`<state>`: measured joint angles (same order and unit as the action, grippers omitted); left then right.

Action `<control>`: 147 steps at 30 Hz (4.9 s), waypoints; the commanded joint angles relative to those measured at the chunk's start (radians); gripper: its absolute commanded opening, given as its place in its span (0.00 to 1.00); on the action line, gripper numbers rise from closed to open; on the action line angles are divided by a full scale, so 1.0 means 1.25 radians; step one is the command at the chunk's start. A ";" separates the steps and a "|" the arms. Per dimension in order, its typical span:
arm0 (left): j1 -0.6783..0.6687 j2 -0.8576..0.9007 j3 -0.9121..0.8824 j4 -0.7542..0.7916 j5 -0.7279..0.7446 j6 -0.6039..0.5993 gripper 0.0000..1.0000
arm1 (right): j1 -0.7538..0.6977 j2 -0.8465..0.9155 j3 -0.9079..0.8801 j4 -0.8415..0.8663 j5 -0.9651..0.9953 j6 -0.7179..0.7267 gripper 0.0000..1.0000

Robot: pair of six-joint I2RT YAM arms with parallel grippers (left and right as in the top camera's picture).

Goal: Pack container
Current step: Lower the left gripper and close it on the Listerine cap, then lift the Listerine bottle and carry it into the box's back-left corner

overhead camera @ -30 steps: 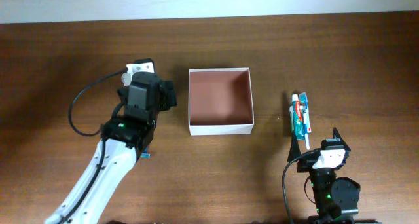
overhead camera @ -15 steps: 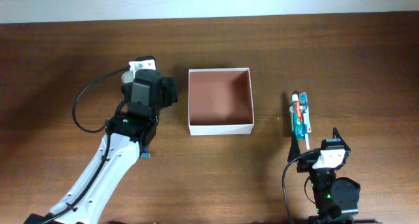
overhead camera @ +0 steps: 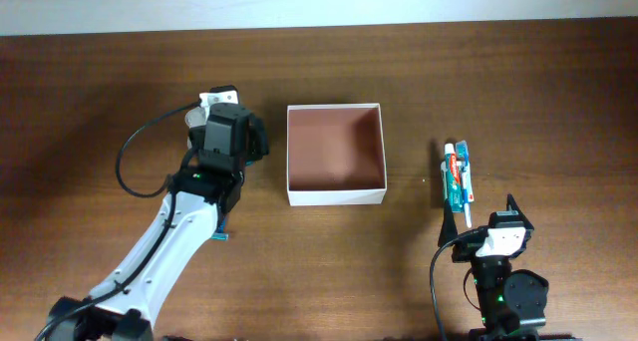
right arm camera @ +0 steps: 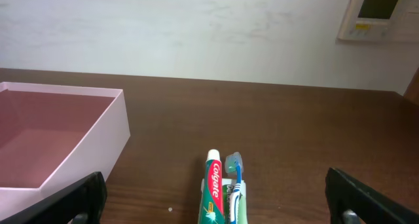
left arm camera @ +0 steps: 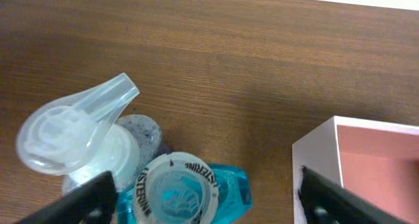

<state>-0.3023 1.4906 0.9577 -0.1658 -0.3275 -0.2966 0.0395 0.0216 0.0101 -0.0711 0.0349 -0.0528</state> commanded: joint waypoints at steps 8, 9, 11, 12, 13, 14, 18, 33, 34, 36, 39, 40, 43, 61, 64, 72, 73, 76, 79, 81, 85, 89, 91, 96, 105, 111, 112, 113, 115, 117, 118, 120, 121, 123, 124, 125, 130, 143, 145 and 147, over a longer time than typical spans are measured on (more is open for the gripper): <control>0.003 0.014 0.009 0.024 -0.017 -0.001 0.63 | -0.006 -0.001 -0.004 -0.006 -0.001 0.001 0.99; 0.003 0.014 0.009 0.023 -0.018 -0.001 0.61 | -0.006 -0.001 -0.004 -0.006 -0.001 0.001 0.99; 0.003 0.014 0.009 0.022 -0.018 -0.001 0.55 | -0.006 -0.001 -0.004 -0.006 -0.001 0.001 0.99; 0.003 0.014 0.009 0.022 -0.018 -0.001 0.54 | -0.006 -0.001 -0.004 -0.006 -0.001 0.001 0.99; 0.003 0.014 0.009 0.022 -0.018 -0.001 0.54 | -0.006 -0.001 -0.004 -0.006 -0.001 0.001 0.99; 0.003 0.014 0.009 0.022 -0.018 -0.001 0.54 | -0.006 -0.001 -0.004 -0.006 -0.001 0.001 0.99; 0.003 0.014 0.009 0.017 -0.027 -0.002 0.53 | -0.006 -0.001 -0.004 -0.006 -0.001 0.001 0.99; 0.003 0.016 0.009 0.007 -0.050 0.014 0.57 | -0.006 -0.001 -0.004 -0.006 -0.001 0.001 0.98; 0.003 0.016 0.009 0.007 -0.050 0.020 0.57 | -0.006 -0.001 -0.004 -0.006 -0.001 0.001 0.99; 0.003 0.016 0.009 0.007 -0.050 0.026 0.57 | -0.006 -0.001 -0.004 -0.006 -0.001 0.001 0.99; 0.003 0.016 0.009 0.007 -0.049 0.026 0.57 | -0.006 -0.001 -0.004 -0.006 -0.001 0.001 0.99; 0.003 0.016 0.009 0.007 -0.049 0.026 0.57 | -0.006 -0.001 -0.004 -0.006 -0.001 0.001 0.99; 0.003 0.016 0.009 0.007 -0.046 0.026 0.56 | -0.006 -0.001 -0.004 -0.006 -0.001 0.001 0.99; 0.003 0.025 0.010 0.014 -0.049 0.027 0.39 | -0.006 -0.001 -0.004 -0.006 -0.001 0.001 0.99; 0.003 0.013 0.011 0.040 -0.049 0.029 0.26 | -0.006 -0.001 -0.004 -0.006 -0.001 0.001 0.99; 0.003 -0.045 0.011 0.045 -0.049 0.033 0.21 | -0.006 -0.001 -0.004 -0.006 -0.001 0.001 0.99; 0.002 -0.051 0.011 0.045 -0.046 0.033 0.20 | -0.006 -0.001 -0.004 -0.006 -0.001 0.001 0.99; -0.007 -0.085 0.012 0.045 -0.043 0.033 0.21 | -0.006 -0.001 -0.004 -0.006 -0.001 0.001 0.99; -0.018 -0.131 0.018 0.045 -0.043 0.032 0.20 | -0.006 -0.001 -0.004 -0.006 -0.001 0.001 0.99; -0.028 -0.166 0.034 0.033 -0.043 0.033 0.20 | -0.006 -0.001 -0.004 -0.006 -0.001 0.001 0.99; -0.039 -0.221 0.099 -0.023 -0.004 0.035 0.20 | -0.006 -0.001 -0.004 -0.007 -0.001 0.001 0.99; -0.039 -0.234 0.195 -0.093 0.100 0.035 0.20 | -0.006 -0.001 -0.004 -0.006 -0.001 0.001 0.99; -0.039 -0.228 0.235 -0.116 0.138 0.035 0.20 | -0.006 -0.001 -0.004 -0.006 -0.001 0.001 0.99; -0.039 -0.201 0.289 -0.132 0.207 0.034 0.19 | -0.006 -0.001 -0.004 -0.006 -0.001 0.001 0.99; -0.108 -0.085 0.291 -0.090 0.208 0.013 0.19 | -0.006 -0.001 -0.004 -0.006 -0.001 0.001 0.99; -0.157 -0.001 0.291 -0.040 0.163 0.013 0.19 | -0.006 -0.001 -0.004 -0.006 -0.001 0.001 0.99; -0.161 0.009 0.291 -0.039 0.141 0.009 0.19 | -0.006 -0.001 -0.004 -0.006 -0.001 0.001 0.99; -0.166 0.021 0.291 -0.040 0.121 0.007 0.19 | -0.006 -0.001 -0.004 -0.006 -0.001 0.001 0.99; -0.172 0.042 0.291 -0.041 0.102 0.007 0.19 | -0.006 -0.001 -0.004 -0.006 -0.001 0.001 0.99; -0.172 0.061 0.291 -0.041 0.099 0.007 0.19 | -0.006 -0.001 -0.004 -0.006 -0.001 0.001 0.99; -0.172 0.069 0.291 -0.041 0.099 0.007 0.19 | -0.006 -0.001 -0.004 -0.006 -0.001 0.001 0.99; -0.171 0.086 0.291 -0.037 0.096 0.007 0.18 | -0.006 -0.001 -0.004 -0.006 -0.001 0.000 0.99; -0.171 0.094 0.291 -0.030 0.096 0.007 0.18 | -0.006 -0.001 -0.004 -0.006 -0.001 0.001 0.99; -0.171 0.112 0.291 -0.008 0.096 0.007 0.18 | -0.006 -0.001 -0.004 -0.006 -0.001 0.001 0.99; -0.171 0.120 0.291 0.002 0.096 0.007 0.19 | -0.006 -0.001 -0.004 -0.006 -0.001 0.001 0.99; -0.171 0.128 0.291 0.013 0.096 0.007 0.19 | -0.006 -0.001 -0.004 -0.006 -0.001 0.001 0.99; -0.171 0.151 0.291 0.031 0.075 0.007 0.18 | -0.006 -0.001 -0.004 -0.006 -0.001 0.001 0.99; -0.171 0.186 0.291 0.028 0.037 0.024 0.19 | -0.006 -0.001 -0.004 -0.006 -0.001 0.001 0.99; -0.171 0.196 0.291 0.032 0.037 0.046 0.19 | -0.006 -0.001 -0.004 -0.006 -0.001 0.001 0.99; -0.171 0.206 0.291 0.031 0.037 0.053 0.19 | -0.006 -0.001 -0.004 -0.006 -0.001 0.001 0.99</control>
<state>-0.5159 1.7382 1.2930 -0.1448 -0.2626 -0.2642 0.0395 0.0216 0.0101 -0.0711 0.0349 -0.0532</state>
